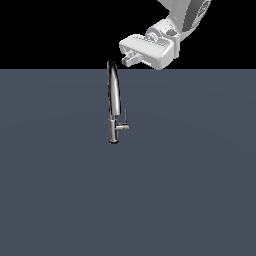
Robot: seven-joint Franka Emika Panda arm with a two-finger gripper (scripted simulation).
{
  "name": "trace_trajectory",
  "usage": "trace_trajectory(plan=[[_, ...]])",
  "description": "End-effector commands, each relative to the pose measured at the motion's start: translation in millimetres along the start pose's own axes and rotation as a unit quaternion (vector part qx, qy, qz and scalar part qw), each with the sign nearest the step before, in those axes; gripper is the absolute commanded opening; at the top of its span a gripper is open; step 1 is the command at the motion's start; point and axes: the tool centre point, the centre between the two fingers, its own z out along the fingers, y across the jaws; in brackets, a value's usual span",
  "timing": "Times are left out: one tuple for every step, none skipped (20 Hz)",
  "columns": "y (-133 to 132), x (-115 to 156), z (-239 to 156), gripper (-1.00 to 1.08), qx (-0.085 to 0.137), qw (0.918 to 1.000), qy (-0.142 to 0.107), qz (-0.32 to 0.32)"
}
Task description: Turn on the faucet by rotating a designated handle.
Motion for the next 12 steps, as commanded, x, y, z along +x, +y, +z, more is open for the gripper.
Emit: trace_trajectory(plan=[[-3,18,3,-1.0,0.019,0.9994,-0.023,0.019],[-3,26,4,-1.0,0.027,0.9988,-0.032,0.027],[-4,34,6,-1.0,0.035,0.998,-0.041,0.034],[-5,41,7,-1.0,0.043,0.9969,-0.05,0.042],[-6,49,9,-1.0,0.051,0.9957,-0.059,0.05],[-6,57,11,-1.0,0.059,0.9942,-0.069,0.058],[-6,64,14,-1.0,0.068,0.9924,-0.078,0.067],[-7,72,16,-1.0,0.076,0.9904,-0.088,0.075],[-7,80,18,-1.0,0.085,0.9881,-0.098,0.084],[-7,89,21,-1.0,0.093,0.9855,-0.108,0.092],[-7,97,24,-1.0,0.102,0.9827,-0.117,0.101],[-8,104,27,-1.0,0.11,0.9798,-0.127,0.109]])
